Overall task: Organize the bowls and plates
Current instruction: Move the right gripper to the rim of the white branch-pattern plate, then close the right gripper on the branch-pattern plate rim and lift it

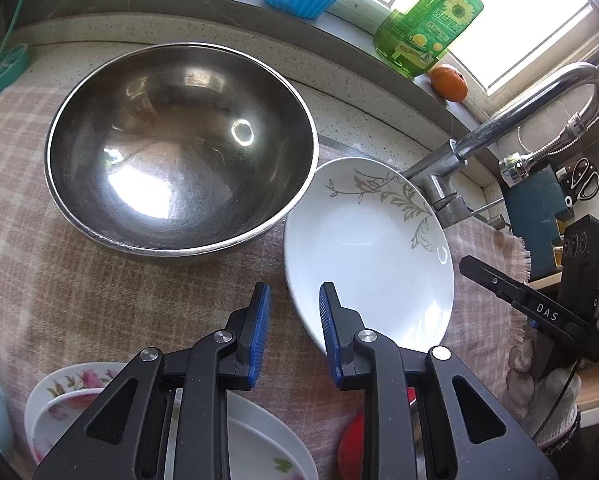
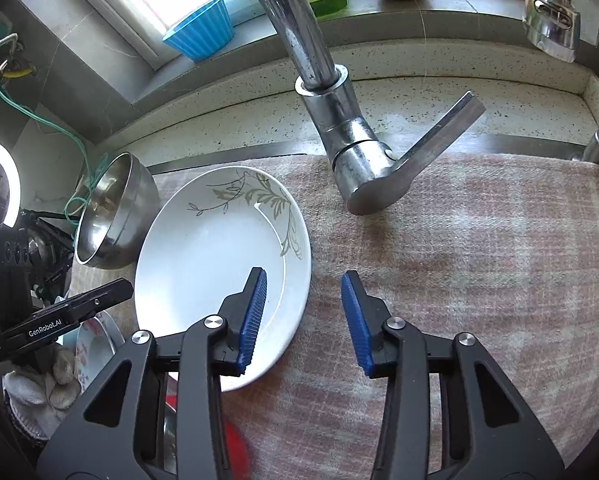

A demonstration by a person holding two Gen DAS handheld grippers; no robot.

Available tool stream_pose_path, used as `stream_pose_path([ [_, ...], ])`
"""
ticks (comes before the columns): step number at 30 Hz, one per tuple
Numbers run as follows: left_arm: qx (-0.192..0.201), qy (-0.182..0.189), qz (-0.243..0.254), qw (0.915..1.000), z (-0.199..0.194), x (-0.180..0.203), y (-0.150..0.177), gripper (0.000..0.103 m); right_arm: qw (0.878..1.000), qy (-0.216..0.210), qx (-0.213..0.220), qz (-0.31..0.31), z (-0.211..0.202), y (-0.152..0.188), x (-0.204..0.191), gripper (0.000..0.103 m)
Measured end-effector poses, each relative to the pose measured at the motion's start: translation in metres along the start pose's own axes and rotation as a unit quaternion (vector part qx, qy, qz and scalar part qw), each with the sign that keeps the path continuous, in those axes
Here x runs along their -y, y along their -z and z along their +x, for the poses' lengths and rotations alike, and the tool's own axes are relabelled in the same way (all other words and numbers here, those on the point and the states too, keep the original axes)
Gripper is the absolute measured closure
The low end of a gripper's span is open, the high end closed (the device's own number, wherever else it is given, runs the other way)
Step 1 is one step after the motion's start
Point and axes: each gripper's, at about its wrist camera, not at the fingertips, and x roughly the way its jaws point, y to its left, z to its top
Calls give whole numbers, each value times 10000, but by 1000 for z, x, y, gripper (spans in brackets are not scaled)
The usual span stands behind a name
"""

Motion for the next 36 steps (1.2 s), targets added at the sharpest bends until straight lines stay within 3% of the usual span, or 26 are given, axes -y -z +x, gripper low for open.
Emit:
stream_pose_path([
  [10,-94,-59,-75,9999,12,1,-3,80,9996,-93,-249,-31,26,-10,0,78],
  [18,-177,-22,0,9998,21,4,-5,88,9994,-68,-336,2,34,-11,-2,91],
  [27,-191,-193,332,9991,23,13,-5,90,9996,42,-287,24,31,-9,-5,91],
  [36,-133,-97,390,9991,16,17,-3,90,9999,71,-57,84,8,-6,-6,91],
])
